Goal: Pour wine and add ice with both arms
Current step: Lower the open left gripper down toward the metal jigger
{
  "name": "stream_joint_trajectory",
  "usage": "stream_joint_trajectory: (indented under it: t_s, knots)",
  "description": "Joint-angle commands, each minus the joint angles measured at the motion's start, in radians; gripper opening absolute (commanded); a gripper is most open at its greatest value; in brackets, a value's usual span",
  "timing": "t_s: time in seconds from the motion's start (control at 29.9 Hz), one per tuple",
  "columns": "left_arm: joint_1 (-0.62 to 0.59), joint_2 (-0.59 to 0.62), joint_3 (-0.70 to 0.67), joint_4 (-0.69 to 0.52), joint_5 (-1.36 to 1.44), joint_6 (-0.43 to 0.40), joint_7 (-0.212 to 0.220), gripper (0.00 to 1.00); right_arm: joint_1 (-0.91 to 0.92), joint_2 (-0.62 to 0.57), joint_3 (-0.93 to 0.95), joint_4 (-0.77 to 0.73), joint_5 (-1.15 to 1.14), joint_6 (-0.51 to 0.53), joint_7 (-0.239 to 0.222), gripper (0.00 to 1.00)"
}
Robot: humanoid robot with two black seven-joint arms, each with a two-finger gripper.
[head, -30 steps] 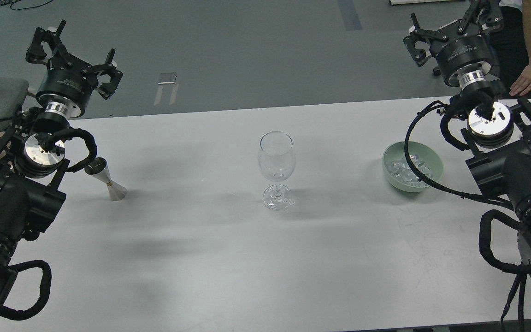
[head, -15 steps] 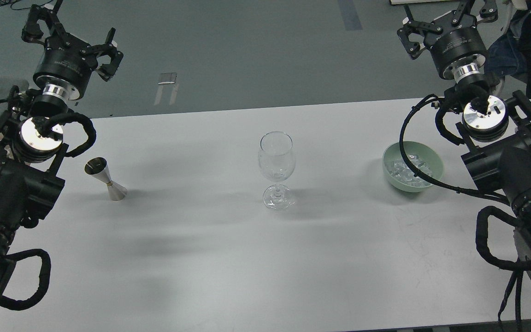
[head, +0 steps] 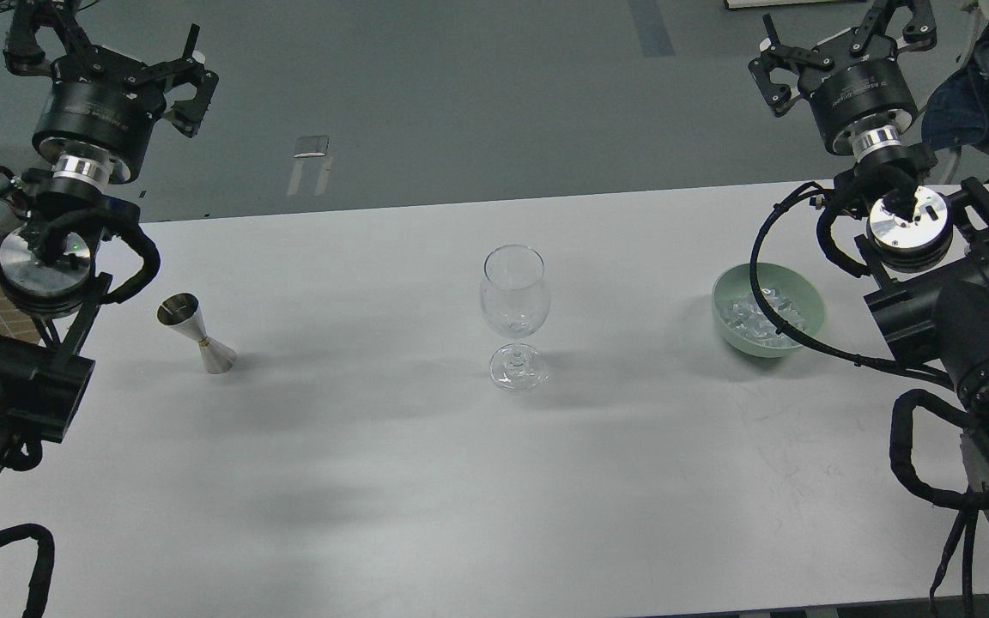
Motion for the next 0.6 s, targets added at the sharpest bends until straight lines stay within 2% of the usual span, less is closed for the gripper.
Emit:
stream_joint_trajectory:
  t_s: [0.0, 0.07, 0.13, 0.27, 0.37, 0.47, 0.57]
  knots:
    - [0.092, 0.036, -0.051, -0.097, -0.001, 0.006, 0.005, 0.99, -0.006, 0.0, 0.0, 0.008, 0.0, 0.0, 0.0, 1.0]
    - [0.203, 0.044, -0.125, -0.188, -0.003, 0.003, 0.007, 0.99, -0.006, 0.0, 0.0, 0.01, 0.0, 0.0, 0.0, 1.0]
    - [0.26, 0.043, -0.155, -0.236, -0.003, 0.001, 0.008, 0.99, -0.006, 0.0, 0.0, 0.01, -0.001, 0.0, 0.0, 1.0]
    - [0.456, 0.038, -0.228, -0.429, -0.003, 0.007, 0.008, 0.99, -0.006, 0.0, 0.0, 0.008, -0.001, 0.0, 0.0, 1.0]
    - [0.561, 0.023, -0.259, -0.521, -0.003, 0.019, 0.008, 0.99, -0.012, 0.0, 0.0, 0.008, -0.001, 0.0, 0.0, 1.0]
    - [0.688, -0.02, -0.275, -0.569, -0.001, 0.032, 0.008, 0.99, -0.02, 0.0, 0.0, 0.01, -0.001, 0.0, 0.001, 1.0]
    - [0.742, -0.043, -0.292, -0.569, -0.001, 0.056, 0.008, 0.98, -0.024, 0.0, 0.0, 0.01, -0.001, 0.0, 0.001, 1.0]
